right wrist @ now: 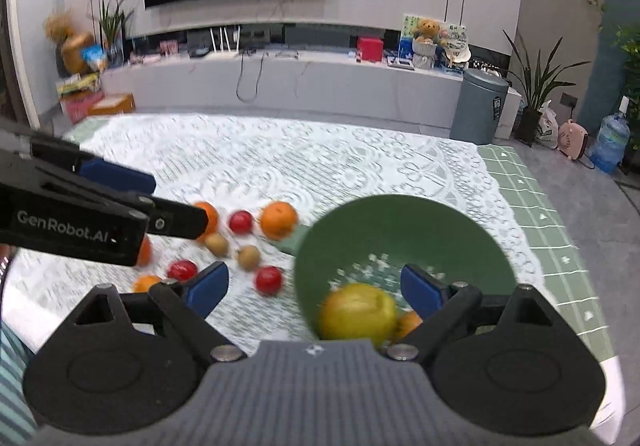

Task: Organize fruits
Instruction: 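Open both tools to drop the pear and mango into the colander, then grasp an orange with the left tool while the right tool grasps another orange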

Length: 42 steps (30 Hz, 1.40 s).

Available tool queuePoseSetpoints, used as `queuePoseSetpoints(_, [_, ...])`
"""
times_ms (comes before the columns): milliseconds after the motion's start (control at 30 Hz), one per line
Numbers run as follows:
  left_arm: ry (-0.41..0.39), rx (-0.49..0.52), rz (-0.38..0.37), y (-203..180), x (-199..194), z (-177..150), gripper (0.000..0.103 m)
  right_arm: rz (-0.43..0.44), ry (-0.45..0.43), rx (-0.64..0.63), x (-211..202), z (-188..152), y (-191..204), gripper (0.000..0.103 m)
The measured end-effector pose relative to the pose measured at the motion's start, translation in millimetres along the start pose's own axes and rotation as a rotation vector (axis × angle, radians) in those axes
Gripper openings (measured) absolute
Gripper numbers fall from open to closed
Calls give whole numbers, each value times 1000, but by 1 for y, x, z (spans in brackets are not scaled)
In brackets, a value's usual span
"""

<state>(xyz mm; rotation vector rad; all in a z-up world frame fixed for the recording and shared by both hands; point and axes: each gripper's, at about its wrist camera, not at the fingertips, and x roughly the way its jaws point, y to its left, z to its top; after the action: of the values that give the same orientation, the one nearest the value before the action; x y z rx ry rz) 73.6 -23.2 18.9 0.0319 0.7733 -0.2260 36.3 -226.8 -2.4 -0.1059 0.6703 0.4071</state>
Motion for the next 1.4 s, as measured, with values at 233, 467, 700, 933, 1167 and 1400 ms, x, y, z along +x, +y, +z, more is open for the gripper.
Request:
queuePoseSetpoints(233, [-12, -68, 30, 28, -11, -24, 74, 16, -50, 10, 0, -11, 30, 90])
queuePoseSetpoints(467, [-39, -136, 52, 51, -20, -50, 74, 25, -73, -27, 8, -22, 51, 94])
queuePoseSetpoints(700, [-25, -158, 50, 62, -24, -71, 74, 64, -9, -102, 24, -38, 68, 94])
queuePoseSetpoints(933, [57, -189, 42, 71, -13, -92, 71, 78, 40, -117, 38, -51, 71, 93])
queuePoseSetpoints(1167, [81, -221, 6, 72, 0, -97, 67, 88, 66, -150, 49, -54, 75, 73])
queuePoseSetpoints(1400, [96, -218, 43, 76, 10, -96, 66, 154, 59, -168, 55, -54, 82, 64])
